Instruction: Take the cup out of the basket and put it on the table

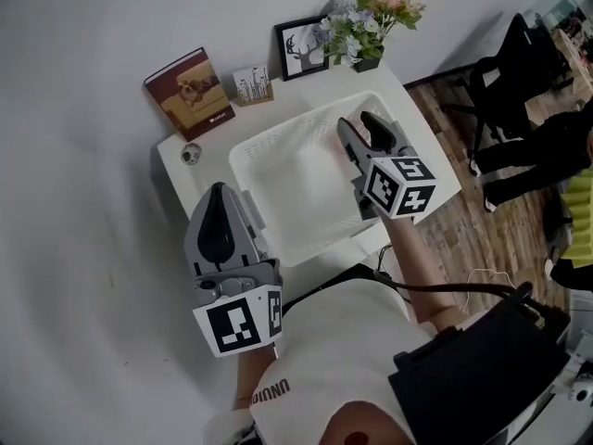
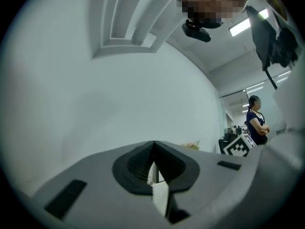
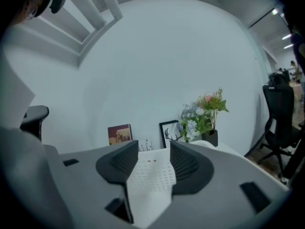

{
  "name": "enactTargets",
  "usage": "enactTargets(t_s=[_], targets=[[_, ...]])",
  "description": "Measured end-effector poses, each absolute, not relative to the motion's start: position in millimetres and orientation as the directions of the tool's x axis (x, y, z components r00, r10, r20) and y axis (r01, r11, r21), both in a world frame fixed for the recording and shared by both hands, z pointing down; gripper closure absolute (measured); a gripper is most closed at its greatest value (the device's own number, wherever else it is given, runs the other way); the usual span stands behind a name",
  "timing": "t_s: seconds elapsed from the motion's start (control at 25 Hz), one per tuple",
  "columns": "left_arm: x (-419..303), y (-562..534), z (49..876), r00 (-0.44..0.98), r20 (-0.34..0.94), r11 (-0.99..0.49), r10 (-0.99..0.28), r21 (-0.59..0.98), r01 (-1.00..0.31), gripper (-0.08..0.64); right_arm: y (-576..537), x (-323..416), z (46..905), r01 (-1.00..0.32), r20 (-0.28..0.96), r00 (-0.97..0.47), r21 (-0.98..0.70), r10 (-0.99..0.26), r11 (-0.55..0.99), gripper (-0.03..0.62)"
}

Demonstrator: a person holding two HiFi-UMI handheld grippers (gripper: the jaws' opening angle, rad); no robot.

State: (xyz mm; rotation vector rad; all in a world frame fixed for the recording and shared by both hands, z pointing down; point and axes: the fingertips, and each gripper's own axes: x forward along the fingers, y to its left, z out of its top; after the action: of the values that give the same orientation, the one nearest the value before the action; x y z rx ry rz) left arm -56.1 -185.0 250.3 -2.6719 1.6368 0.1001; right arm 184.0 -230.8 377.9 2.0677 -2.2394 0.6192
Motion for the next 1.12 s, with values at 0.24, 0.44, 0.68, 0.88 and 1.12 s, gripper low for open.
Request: enactTargets(t_s=[0.24,0.44,0.68,0.88,1.12], targets=[[-56,-193,253,0.458,-0.044,-0.46,-0.888,0.034,-0.887,0.549,-248,191,425,-0.981,0.431,-0.094,-0.191,-0.897,0.011,0.371],[-57,-197,258,0.432,-0.029,-0.433,-0.902,0.038,-0.901,0.549,-257,200,460,-0.99,0.526,-0.079,-0.142,-0.847,0.004,0.371],[-59,-199,265,0.41,-0.013,-0.41,-0.912,0.041,-0.911,0.549,-258,197,489,-0.995,0.6,-0.081,-0.09,-0.796,0.033,0.371],[-46,-203,274,0.429,0.005,-0.429,-0.903,0.048,-0.902,0.549,-258,195,509,-0.995,0.659,-0.101,-0.056,-0.745,0.085,0.362],[-30,-209,283,0.467,0.024,-0.465,-0.884,0.064,-0.883,0.549,-258,190,526,-0.992,0.707,-0.099,-0.013,-0.7,0.126,0.362]])
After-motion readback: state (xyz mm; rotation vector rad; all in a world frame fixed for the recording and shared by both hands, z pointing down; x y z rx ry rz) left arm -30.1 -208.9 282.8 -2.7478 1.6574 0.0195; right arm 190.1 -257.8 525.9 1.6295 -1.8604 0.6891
